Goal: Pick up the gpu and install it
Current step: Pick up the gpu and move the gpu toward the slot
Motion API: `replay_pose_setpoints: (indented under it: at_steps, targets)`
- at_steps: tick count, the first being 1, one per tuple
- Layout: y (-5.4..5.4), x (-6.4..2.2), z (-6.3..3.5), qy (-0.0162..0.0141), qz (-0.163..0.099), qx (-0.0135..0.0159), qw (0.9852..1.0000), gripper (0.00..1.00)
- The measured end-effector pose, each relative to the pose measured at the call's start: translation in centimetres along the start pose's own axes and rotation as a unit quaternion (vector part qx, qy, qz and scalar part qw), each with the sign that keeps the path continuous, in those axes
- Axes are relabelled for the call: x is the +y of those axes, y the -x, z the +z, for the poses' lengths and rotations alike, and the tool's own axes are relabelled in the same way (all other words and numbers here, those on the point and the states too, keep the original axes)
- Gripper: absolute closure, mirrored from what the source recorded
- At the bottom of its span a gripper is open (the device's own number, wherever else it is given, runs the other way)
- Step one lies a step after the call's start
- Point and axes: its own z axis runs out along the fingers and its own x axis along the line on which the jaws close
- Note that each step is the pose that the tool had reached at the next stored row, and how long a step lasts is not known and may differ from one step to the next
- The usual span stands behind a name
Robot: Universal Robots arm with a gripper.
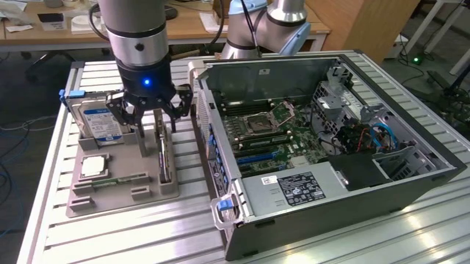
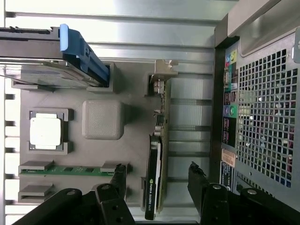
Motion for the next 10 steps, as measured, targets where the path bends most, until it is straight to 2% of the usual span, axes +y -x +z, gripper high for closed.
replay_pose_setpoints:
  at_steps: [10]
  targets:
    - [-0.01,-0.04,0.76,0.0000,0.000,0.0000,1.0000,0.35]
